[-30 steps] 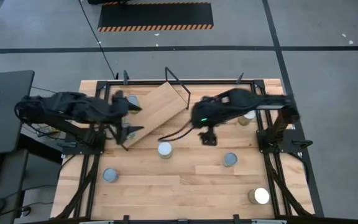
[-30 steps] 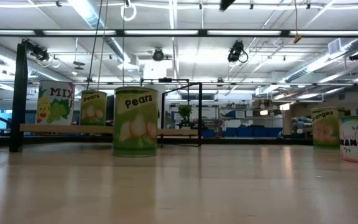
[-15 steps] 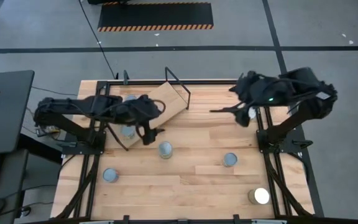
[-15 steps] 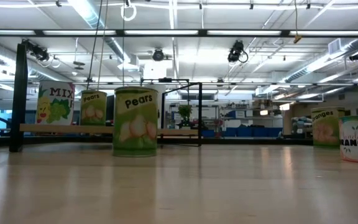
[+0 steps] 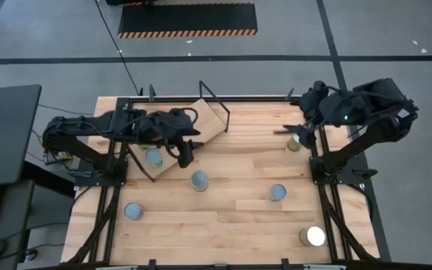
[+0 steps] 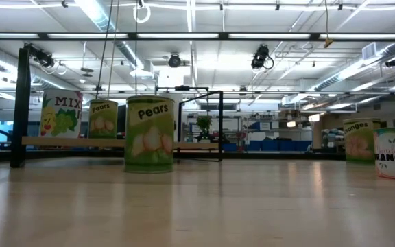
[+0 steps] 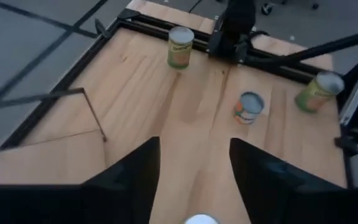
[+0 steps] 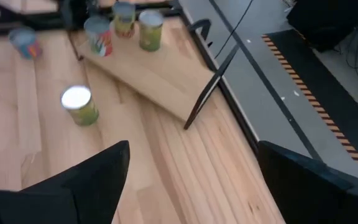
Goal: Pick and place cans onto a shelf
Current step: Put the canned pears on the shelf
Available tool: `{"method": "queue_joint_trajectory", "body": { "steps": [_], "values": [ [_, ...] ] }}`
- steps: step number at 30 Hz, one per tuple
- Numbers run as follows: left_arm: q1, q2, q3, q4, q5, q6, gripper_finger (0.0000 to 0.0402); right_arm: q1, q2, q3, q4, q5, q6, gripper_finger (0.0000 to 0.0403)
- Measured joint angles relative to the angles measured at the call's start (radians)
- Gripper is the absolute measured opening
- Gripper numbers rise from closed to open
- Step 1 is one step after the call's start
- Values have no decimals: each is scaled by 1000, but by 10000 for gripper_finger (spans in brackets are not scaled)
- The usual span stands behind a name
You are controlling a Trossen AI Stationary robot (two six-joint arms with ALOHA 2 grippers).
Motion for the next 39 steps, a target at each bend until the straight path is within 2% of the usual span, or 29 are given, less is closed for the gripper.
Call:
{"method": "queue_joint_trajectory", "body": {
  "steps": [3,10,16,20,25,33,39],
  "values": [
    [-19,0,0,-22,41,-77,214,11,-21,-85,10,9,27,359],
    [-52,42,0,-192,31,-100,322,12,-50,-307,137,-21,59,359],
    [-66,115,0,-247,117,-122,388,-25,-45,-420,262,-28,52,359],
    [-84,160,-26,-282,85,-87,397,-46,-41,-441,278,-40,52,359],
    [-138,151,-195,-219,56,-77,394,-55,-45,-445,278,-61,62,359],
    [-156,144,-354,9,91,-35,393,-50,-45,-445,286,-61,89,359],
    [-118,145,-429,97,143,34,393,-51,-45,-445,310,-60,99,359]
  ]
}}
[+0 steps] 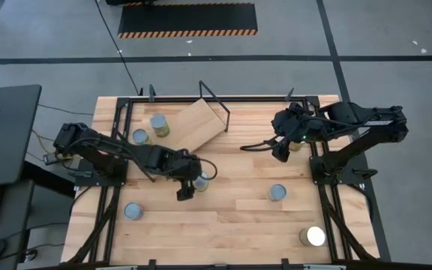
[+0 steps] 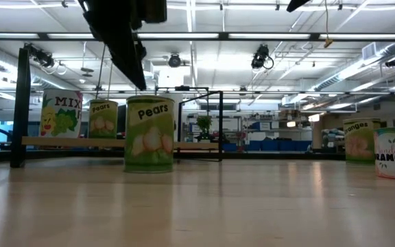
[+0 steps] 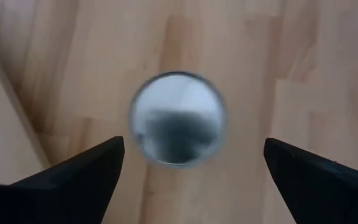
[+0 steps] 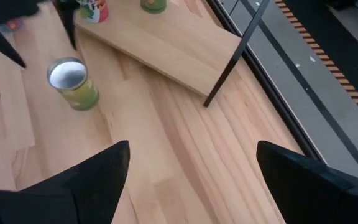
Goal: Pick and place cans onto a shelf
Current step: Put the canned pears on the shelf
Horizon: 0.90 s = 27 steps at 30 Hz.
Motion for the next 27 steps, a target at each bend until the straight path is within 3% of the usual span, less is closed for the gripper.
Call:
{"method": "queue_joint_trajectory", "body": {
  "steps": [10,27],
  "values": [
    [30,0,-70,91,34,72,393,0,0,0,2,-27,42,359],
    [41,5,-150,235,-6,78,392,0,0,0,4,-72,61,359]
  ]
}}
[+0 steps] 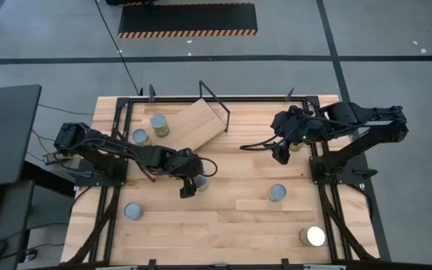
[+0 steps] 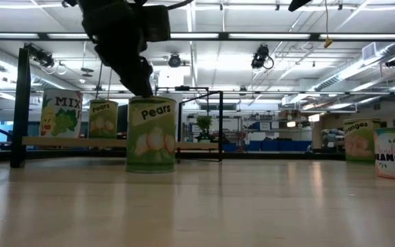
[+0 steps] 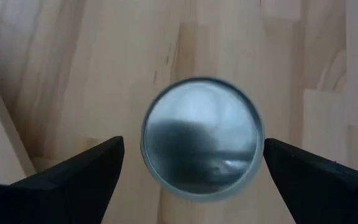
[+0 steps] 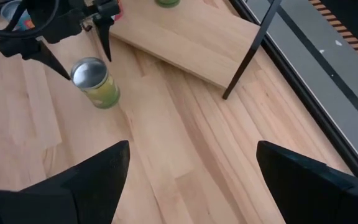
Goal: Pick and place cans onto a shelf
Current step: Put the canned pears on the shelf
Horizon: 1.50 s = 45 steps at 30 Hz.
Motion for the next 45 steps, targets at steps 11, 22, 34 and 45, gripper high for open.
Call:
{"method": "queue_joint_trajectory", "body": {
  "steps": [11,22,34,45],
  "values": [
    [0,113,1,116,21,-29,392,0,0,0,2,-1,0,359],
    [4,112,4,117,42,-128,350,0,0,0,2,-6,-1,359],
    [110,49,296,-307,7,-77,315,0,0,0,2,-8,-3,359],
    [390,-219,138,-392,-26,35,318,-1,1,1,12,-4,-3,359]
  ]
}}
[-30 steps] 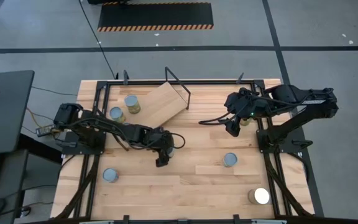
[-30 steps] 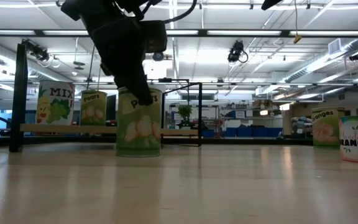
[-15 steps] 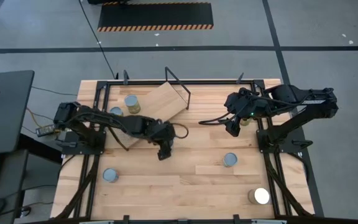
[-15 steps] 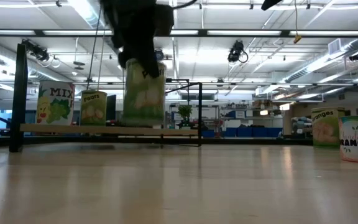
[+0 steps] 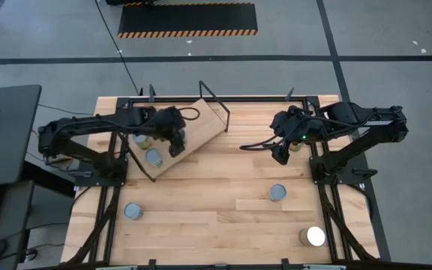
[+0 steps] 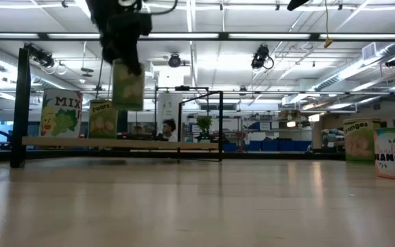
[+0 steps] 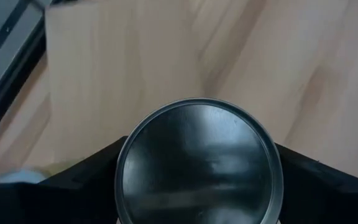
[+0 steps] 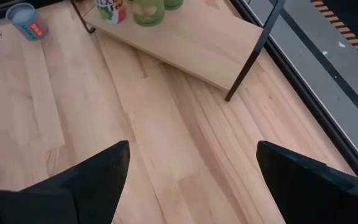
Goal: Pick and place cans onto a shelf
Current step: Put the canned pears on the shelf
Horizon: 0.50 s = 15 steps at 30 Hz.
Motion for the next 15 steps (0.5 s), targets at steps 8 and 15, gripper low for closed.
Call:
{"method": "queue_joint_trajectory", "body": {
  "steps": [8,15],
  "values": [
    [86,-35,-192,103,61,76,318,-2,0,0,15,4,25,359],
    [92,-35,-219,139,88,114,320,-5,0,0,38,5,51,359]
  ]
}}
